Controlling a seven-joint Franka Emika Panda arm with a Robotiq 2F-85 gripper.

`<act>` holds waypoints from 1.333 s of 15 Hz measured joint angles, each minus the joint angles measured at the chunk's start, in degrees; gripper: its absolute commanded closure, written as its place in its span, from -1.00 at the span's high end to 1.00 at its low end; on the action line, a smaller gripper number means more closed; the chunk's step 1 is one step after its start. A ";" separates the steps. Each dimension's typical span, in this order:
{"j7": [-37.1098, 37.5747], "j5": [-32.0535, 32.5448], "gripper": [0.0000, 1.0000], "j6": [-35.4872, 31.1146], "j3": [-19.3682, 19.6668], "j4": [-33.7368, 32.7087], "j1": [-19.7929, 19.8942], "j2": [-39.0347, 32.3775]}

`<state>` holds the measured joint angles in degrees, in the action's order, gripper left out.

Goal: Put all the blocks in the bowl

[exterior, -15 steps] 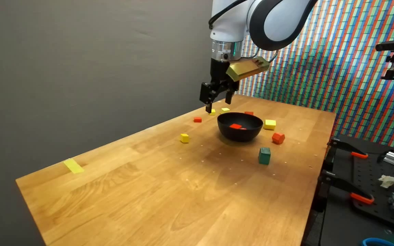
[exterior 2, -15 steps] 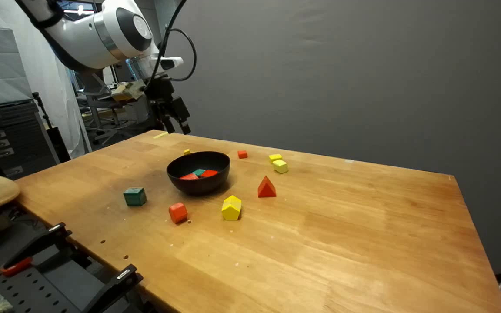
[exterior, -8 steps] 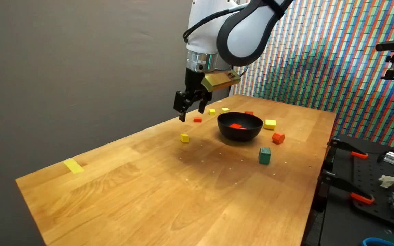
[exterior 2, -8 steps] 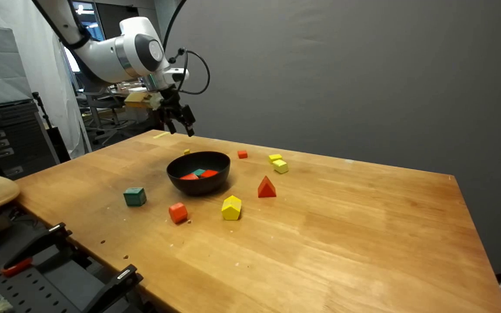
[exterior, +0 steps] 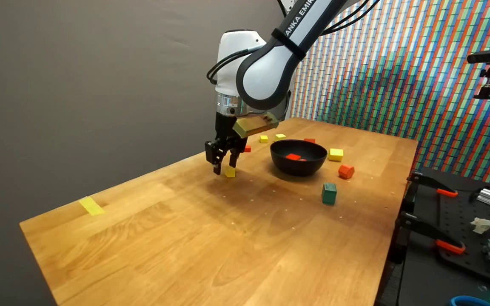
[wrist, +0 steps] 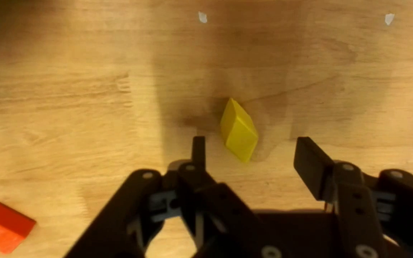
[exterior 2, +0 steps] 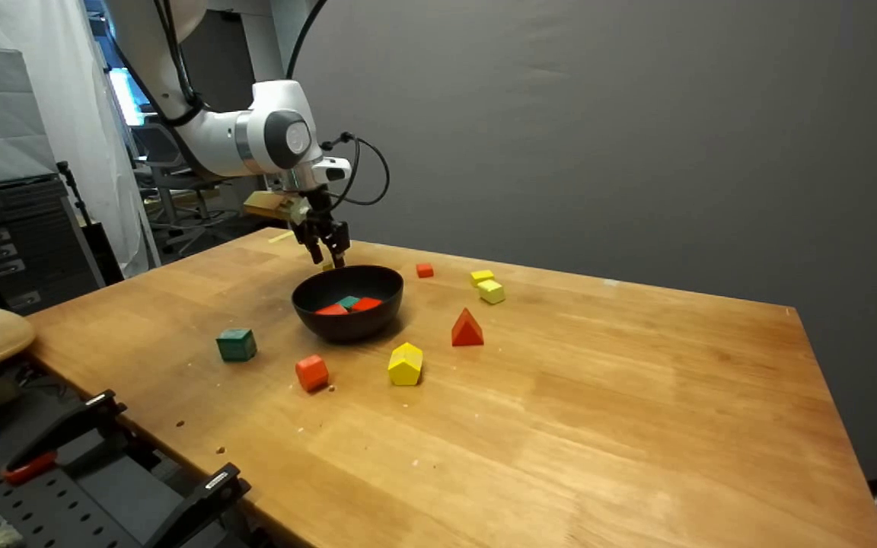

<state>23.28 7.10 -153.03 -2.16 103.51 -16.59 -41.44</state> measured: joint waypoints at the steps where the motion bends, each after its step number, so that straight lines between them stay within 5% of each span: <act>1: -0.14 -0.03 -0.48 0.67 0.15 -0.77 0.00 -0.77; 4: -0.27 -0.10 -0.82 2.41 0.62 -2.13 0.00 -1.89; 10: -0.27 -1.76 -0.75 5.48 0.73 -1.16 0.11 1.40; 20: 9.91 9.30 -0.74 6.22 11.10 24.99 0.10 24.36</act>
<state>33.20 16.39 -146.81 8.94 128.50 -16.49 -17.08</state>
